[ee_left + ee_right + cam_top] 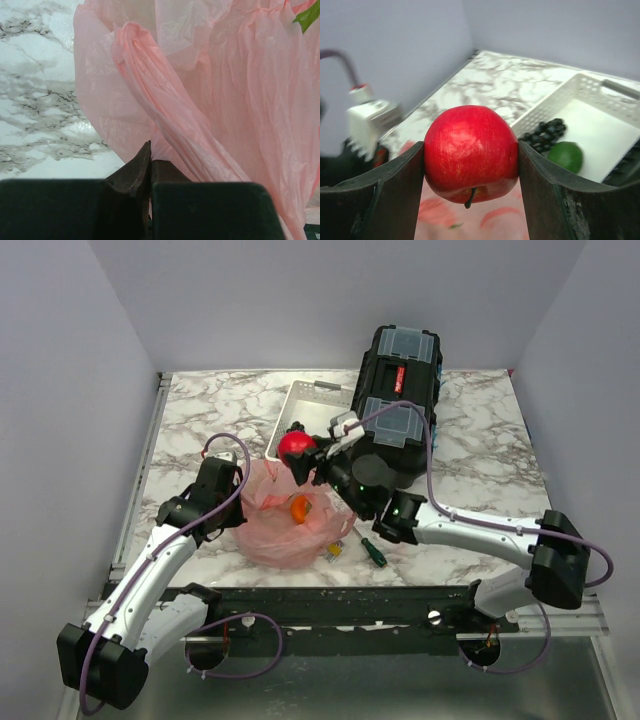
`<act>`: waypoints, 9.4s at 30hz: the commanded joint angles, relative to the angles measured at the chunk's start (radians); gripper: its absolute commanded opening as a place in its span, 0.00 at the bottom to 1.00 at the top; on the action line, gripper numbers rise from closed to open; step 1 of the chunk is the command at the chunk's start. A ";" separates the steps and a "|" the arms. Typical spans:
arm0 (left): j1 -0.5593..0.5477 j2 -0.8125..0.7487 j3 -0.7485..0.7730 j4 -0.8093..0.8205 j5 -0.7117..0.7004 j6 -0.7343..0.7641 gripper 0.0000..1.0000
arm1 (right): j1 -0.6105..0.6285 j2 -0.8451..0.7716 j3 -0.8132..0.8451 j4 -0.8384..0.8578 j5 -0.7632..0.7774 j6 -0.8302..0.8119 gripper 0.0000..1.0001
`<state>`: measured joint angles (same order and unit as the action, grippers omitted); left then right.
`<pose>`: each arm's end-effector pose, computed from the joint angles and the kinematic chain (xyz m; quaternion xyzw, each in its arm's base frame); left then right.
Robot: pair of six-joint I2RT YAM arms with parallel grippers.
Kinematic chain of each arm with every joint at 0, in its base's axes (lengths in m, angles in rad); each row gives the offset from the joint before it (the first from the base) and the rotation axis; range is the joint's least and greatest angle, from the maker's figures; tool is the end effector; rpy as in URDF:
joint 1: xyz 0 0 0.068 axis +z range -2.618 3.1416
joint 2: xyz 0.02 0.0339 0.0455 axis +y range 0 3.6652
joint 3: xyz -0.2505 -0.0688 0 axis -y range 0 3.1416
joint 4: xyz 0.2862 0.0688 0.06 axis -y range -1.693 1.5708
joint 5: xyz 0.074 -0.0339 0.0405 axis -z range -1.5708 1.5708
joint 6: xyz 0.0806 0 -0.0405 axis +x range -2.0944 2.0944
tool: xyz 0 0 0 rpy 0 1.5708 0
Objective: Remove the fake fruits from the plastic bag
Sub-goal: Place the fake fruit in the bin, then take out the fake fruit from the plastic bag, then place the fake fruit in the bin, then adjust the plastic bag at the center of the board.
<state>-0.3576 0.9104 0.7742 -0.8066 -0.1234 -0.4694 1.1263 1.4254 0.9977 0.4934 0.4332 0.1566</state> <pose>0.2363 -0.0777 0.2073 -0.0721 0.9468 -0.0702 0.3059 0.2094 0.3609 0.3069 -0.1723 0.6637 0.3089 0.6591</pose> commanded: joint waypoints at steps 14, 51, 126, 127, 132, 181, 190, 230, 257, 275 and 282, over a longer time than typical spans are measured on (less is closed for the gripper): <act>-0.006 -0.012 0.024 -0.009 -0.021 -0.005 0.00 | -0.259 0.602 0.625 -0.476 0.194 -0.034 0.03; -0.006 -0.019 0.023 -0.003 -0.015 -0.005 0.00 | -0.281 0.461 0.574 -0.646 0.058 0.030 0.90; -0.011 -0.009 0.024 -0.003 -0.001 -0.002 0.00 | 0.058 0.638 0.234 -0.534 0.264 0.157 0.79; -0.011 -0.009 0.024 -0.003 -0.002 -0.002 0.00 | 0.059 0.641 0.237 -0.526 0.255 0.155 0.77; -0.012 -0.012 0.024 -0.004 -0.005 -0.003 0.00 | 0.059 0.628 0.246 -0.504 0.211 0.136 0.55; -0.018 0.001 0.028 -0.009 -0.009 -0.006 0.00 | 0.056 0.027 -0.028 -0.007 -0.121 0.037 0.06; -0.018 -0.008 0.025 -0.006 -0.009 -0.005 0.00 | -0.008 0.090 0.121 -0.045 0.094 -0.019 0.04; -0.019 -0.023 0.024 -0.002 0.001 0.000 0.00 | -0.349 0.948 1.095 -0.848 0.329 -0.107 0.75; -0.020 -0.004 0.027 -0.001 0.014 0.002 0.00 | -0.267 0.445 0.620 -0.713 -0.028 0.037 0.83; -0.019 -0.003 0.028 -0.003 0.007 0.000 0.00 | -0.221 -0.105 -0.034 -0.196 -0.666 0.141 0.80; -0.020 0.003 0.030 -0.004 0.007 0.000 0.00 | -0.154 -0.175 -0.245 0.008 -0.756 0.233 0.74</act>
<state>-0.3744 0.9089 0.7742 -0.8078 -0.1215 -0.4690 0.9253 1.2671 0.8658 0.3470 -0.2371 0.3229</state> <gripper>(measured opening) 0.003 0.770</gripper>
